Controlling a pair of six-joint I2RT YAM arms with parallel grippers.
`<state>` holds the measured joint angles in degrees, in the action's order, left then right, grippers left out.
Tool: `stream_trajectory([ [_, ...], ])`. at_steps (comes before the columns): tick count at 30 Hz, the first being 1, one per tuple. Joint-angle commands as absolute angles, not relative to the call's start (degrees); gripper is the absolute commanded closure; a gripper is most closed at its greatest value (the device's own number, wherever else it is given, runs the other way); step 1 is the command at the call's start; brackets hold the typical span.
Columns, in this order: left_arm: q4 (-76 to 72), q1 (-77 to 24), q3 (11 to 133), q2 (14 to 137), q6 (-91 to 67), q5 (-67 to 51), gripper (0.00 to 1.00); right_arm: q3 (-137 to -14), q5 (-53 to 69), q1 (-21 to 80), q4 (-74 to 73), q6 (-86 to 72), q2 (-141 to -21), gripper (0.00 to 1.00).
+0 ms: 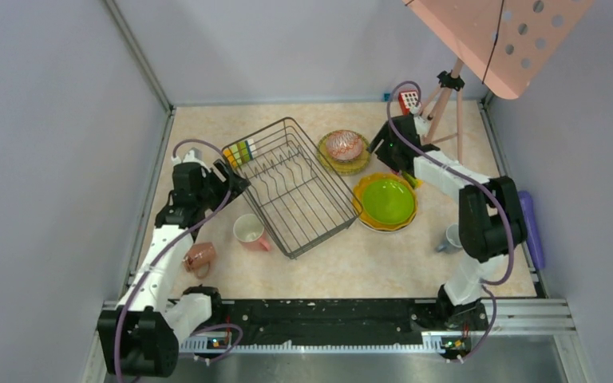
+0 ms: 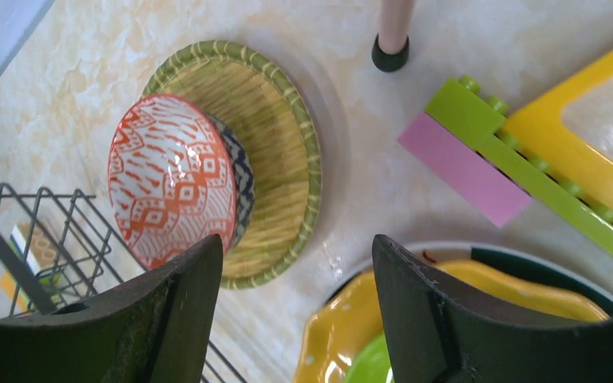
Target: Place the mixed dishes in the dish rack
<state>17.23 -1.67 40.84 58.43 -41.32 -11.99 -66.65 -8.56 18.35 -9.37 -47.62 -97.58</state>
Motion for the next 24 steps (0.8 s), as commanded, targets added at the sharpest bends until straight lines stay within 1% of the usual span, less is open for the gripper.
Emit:
stream_trajectory([
  [1, 20.85, -1.85, 44.61, 53.76, -36.84, -11.35, 0.24, -74.11, -10.11, 20.1, -8.9, -48.9, -103.75, 0.32],
  [8, 23.37, -1.85, 46.64, 51.38, -32.24, -12.01, 0.23, -82.36, -8.89, 21.27, -9.5, -48.38, -112.99, 0.35],
  [10, 23.54, -1.84, 46.9, 51.42, -31.36, -12.17, 0.23, -83.82, -8.86, 21.56, -9.5, -48.31, -114.74, 0.42],
  [14, 23.48, -1.89, 47.42, 51.96, -30.53, -13.06, 0.23, -85.51, -7.74, 21.56, -9.3, -48.06, -116.72, 0.68],
  [15, 23.39, -1.86, 47.69, 52.29, -30.39, -13.79, 0.23, -85.37, -6.8, 21.54, -8.56, -47.48, -116.61, 0.75],
  [16, 23.32, -1.85, 47.99, 52.6, -30.22, -14.92, 0.23, -84.81, -5.44, 21.53, -6.88, -46.22, -115.94, 0.87],
  [17, 22.99, -1.87, 48.3, 52.98, -29.54, -17.06, 0.22, -84.13, -5.21, 21.53, -5.58, -45.12, -115.14, 0.96],
  [18, 22.26, -1.86, 48.57, 53.4, -28.57, -19.82, 0.22, -83.31, -5.7, 21.58, -4.8, -44.59, -114.01, 1.0],
  [20, 21.02, -1.85, 49.42, 54.31, -25.68, -26.27, 0.21, -81.16, -7.88, 21.56, -3.06, -43.67, -111.26, 1.0],
  [24, 23.77, -1.85, 54.74, 57.41, -25.74, -29.97, 0.17, -78.07, -13.72, 21.53, -2.52, -41.03, -105.43, 1.0],
])
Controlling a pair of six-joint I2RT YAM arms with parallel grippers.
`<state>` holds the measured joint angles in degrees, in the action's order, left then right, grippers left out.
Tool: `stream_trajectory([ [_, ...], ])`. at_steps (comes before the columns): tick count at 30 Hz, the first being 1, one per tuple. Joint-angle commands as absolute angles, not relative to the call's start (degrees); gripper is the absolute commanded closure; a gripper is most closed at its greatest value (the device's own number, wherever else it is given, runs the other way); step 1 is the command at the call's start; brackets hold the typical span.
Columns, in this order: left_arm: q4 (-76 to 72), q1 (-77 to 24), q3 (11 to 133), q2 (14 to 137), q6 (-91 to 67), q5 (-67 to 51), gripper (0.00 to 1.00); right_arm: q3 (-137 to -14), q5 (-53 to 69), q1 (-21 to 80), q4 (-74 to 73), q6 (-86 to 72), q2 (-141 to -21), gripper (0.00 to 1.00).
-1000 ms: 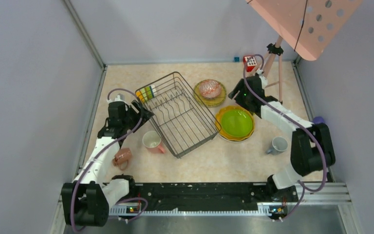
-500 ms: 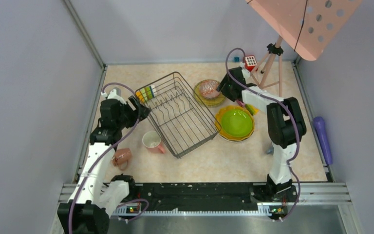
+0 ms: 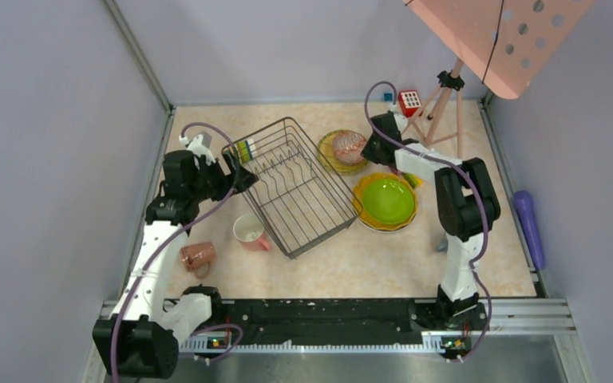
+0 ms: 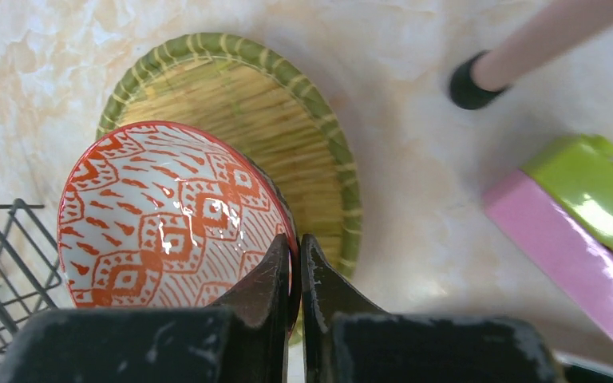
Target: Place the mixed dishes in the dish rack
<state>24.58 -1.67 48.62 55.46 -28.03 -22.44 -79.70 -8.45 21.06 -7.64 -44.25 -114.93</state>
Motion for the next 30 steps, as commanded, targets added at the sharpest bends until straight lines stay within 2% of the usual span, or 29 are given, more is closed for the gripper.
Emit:
stream_trajectory([
  [1, 23.47, -1.85, 55.17, 58.0, -26.68, -31.14, 0.14, -77.1, -14.05, 21.58, -1.63, -39.87, -103.93, 1.0],
  [3, 20.41, -1.97, 54.83, 59.04, -29.7, -36.5, 0.03, -74.84, -13.6, 21.53, 0.37, -36.82, -100.69, 1.0],
  [6, 14.18, -4.67, 54.56, 60.42, -32.87, -42.13, 0.02, -70.96, -13.85, 21.58, 3.37, -33.91, -95.04, 1.0],
  [10, 13.08, -13.26, 56.84, 61.04, -30.7, -33.39, 0.02, -67.07, -12.83, 21.63, 3.97, -30.19, -86.32, 1.0],
  [12, 9.42, -15.29, 56.85, 62.0, -33.3, -33.84, 0.02, -65.04, -7.35, 21.62, 5.09, -27.99, -82.67, 1.0],
  [15, 1.87, -16.05, 56.26, 64.36, -38.93, -36.58, 0.02, -61.79, 6.99, 21.53, 8.35, -26.91, -77.84, 1.0],
  [21, -15.97, -17.2, 52.54, 65.52, -47.7, -37.62, 0.02, -57.15, 28.2, 21.63, 15.61, -31.06, -73.09, 1.0],
  [25, -22.02, -18.42, 52.26, 66.39, -50.63, -38.26, 0.02, -56.33, 36.11, 21.68, 19.59, -34.52, -72.83, 1.0],
  [30, -21.44, -21.94, 53.46, 66.79, -48.76, -35.47, 0.02, -56.85, 36.44, 21.64, 18.91, -35.81, -72.75, 1.0],
])
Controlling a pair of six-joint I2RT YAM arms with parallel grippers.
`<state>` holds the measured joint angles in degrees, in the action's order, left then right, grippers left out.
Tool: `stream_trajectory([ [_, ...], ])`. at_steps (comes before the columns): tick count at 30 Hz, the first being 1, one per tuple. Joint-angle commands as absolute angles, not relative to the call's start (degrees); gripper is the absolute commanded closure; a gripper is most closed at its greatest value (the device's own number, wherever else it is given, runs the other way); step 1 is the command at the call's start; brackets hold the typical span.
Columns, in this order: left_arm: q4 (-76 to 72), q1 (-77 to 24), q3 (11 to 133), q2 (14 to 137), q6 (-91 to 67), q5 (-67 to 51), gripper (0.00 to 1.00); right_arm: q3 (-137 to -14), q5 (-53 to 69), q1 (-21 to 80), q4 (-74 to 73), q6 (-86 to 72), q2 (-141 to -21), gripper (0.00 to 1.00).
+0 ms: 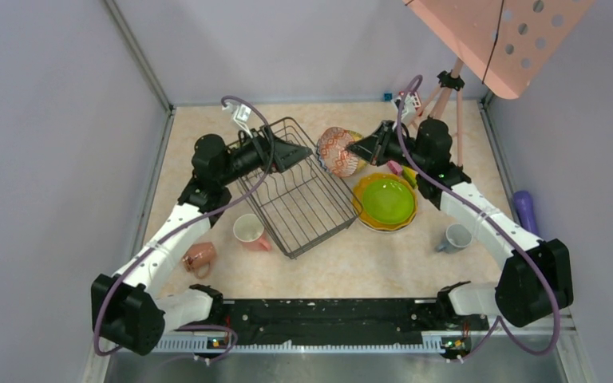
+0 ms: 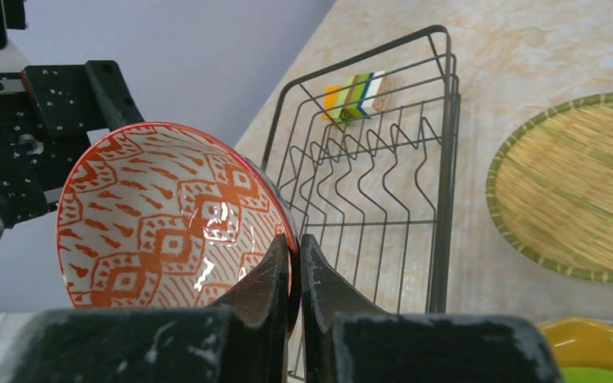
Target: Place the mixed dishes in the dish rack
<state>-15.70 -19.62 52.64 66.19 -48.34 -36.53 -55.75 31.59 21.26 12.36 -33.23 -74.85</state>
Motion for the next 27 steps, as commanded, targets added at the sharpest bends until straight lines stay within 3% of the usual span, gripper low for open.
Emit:
stream_trajectory([
  [1, -21.18, -22.5, 53.66, 66.98, -48.63, -35.14, 0.02, -56.9, 36.55, 21.7, 19.02, -36.04, -72.85, 1.0],
  [20, -27.15, -26.55, 54.72, 72.4, -56.37, -38.74, 0.04, -57.44, 36.13, 22.32, 20.5, -38.03, -74.24, 1.0],
  [27, -24.05, -26.81, 54.72, 71.64, -55.03, -37.43, 0.23, -57.56, 35.14, 22.32, 20.58, -37.8, -74.51, 1.0],
])
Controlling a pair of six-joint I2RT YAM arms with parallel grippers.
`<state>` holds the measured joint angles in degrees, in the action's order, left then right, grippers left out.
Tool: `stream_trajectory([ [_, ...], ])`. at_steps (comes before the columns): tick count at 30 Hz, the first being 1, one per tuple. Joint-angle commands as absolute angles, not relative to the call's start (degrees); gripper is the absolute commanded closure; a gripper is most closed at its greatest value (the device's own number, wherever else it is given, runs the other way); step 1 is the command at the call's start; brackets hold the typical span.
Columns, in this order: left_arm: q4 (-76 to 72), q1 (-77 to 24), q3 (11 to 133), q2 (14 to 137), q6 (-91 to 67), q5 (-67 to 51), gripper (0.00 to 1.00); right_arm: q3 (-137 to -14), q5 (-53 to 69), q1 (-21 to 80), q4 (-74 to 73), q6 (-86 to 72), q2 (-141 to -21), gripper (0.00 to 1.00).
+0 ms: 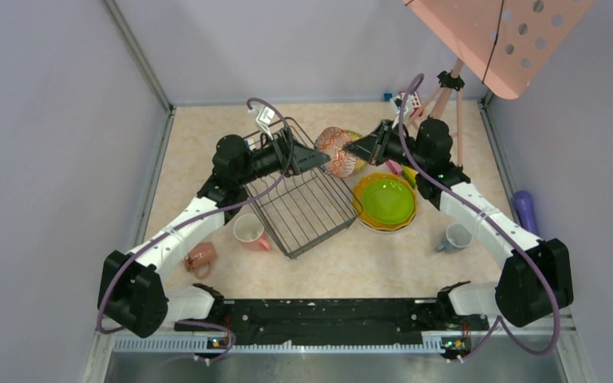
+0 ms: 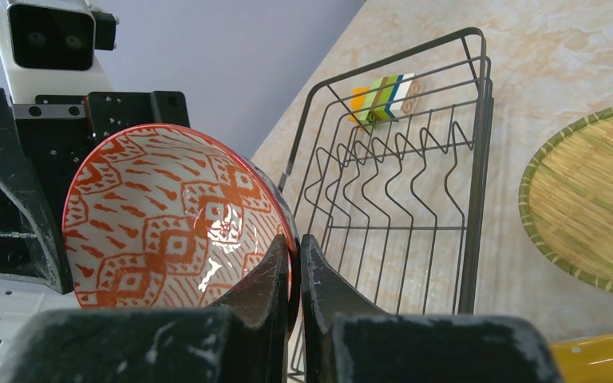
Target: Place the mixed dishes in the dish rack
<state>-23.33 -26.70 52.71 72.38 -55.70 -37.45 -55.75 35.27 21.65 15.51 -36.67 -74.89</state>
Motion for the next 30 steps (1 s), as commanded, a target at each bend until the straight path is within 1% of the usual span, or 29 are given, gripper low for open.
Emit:
stream_trajectory([
  [1, -23.96, -26.88, 54.75, 71.66, -55.02, -37.54, 0.28, -57.63, 35.15, 22.32, 20.63, -37.75, -74.63, 1.0],
  [2, -23.79, -26.89, 54.88, 71.72, -55.14, -37.73, 0.33, -57.65, 35.23, 22.35, 20.54, -37.63, -74.82, 1.0],
  [4, -23.01, -26.85, 55.31, 72.07, -55.4, -38.22, 0.38, -57.65, 35.02, 22.36, 20.45, -37.27, -75.04, 1.0],
  [6, -22.14, -26.83, 55.69, 72.4, -55.54, -38.91, 0.39, -57.66, 33.9, 22.34, 19.79, -36.6, -75.05, 1.0],
  [7, -21.81, -26.89, 55.79, 72.29, -55.17, -39.13, 0.45, -57.66, 33.69, 22.33, 19.51, -36.23, -75.1, 1.0],
  [8, -21.38, -26.83, 55.86, 72.21, -54.57, -39.04, 0.54, -57.66, 33.67, 22.32, 19.43, -35.95, -75.14, 1.0],
  [9, -20.42, -26.85, 56.0, 71.98, -53.52, -38.53, 0.64, -57.78, 33.62, 22.32, 19.19, -35.71, -75.21, 0.97],
  [12, -14.64, -26.86, 57.36, 71.31, -48.53, -35.19, 0.9, -58.01, 32.85, 22.32, 17.92, -34.87, -75.41, 0.59],
  [13, -11.9, -26.81, 58.15, 71.19, -46.65, -33.68, 0.97, -58.12, 32.3, 22.34, 17.08, -34.48, -75.36, 0.48],
  [14, -8.32, -26.88, 58.98, 71.05, -44.38, -32.01, 1.0, -58.3, 31.66, 22.33, 16.11, -33.93, -75.28, 0.42],
  [18, 1.27, -27.02, 61.7, 70.6, -36.55, -23.88, 1.0, -58.31, 28.6, 22.32, 11.69, -31.83, -74.15, 0.26],
  [19, 3.44, -27.21, 62.11, 70.44, -34.61, -21.63, 1.0, -58.16, 27.81, 22.32, 10.67, -31.3, -73.58, 0.24],
  [23, 10.59, -31.89, 64.45, 70.38, -24.31, -9.06, 1.0, -57.15, 23.5, 22.33, 6.38, -28.87, -70.55, 0.24],
  [27, 17.37, -39.51, 67.89, 72.79, -12.45, 4.53, 1.0, -56.54, 18.09, 22.21, 1.17, -26.47, -66.86, 0.24],
  [30, 19.94, -44.14, 68.33, 74.02, -5.44, 12.3, 1.0, -56.28, 14.52, 22.09, -3.54, -24.92, -64.9, 0.24],
])
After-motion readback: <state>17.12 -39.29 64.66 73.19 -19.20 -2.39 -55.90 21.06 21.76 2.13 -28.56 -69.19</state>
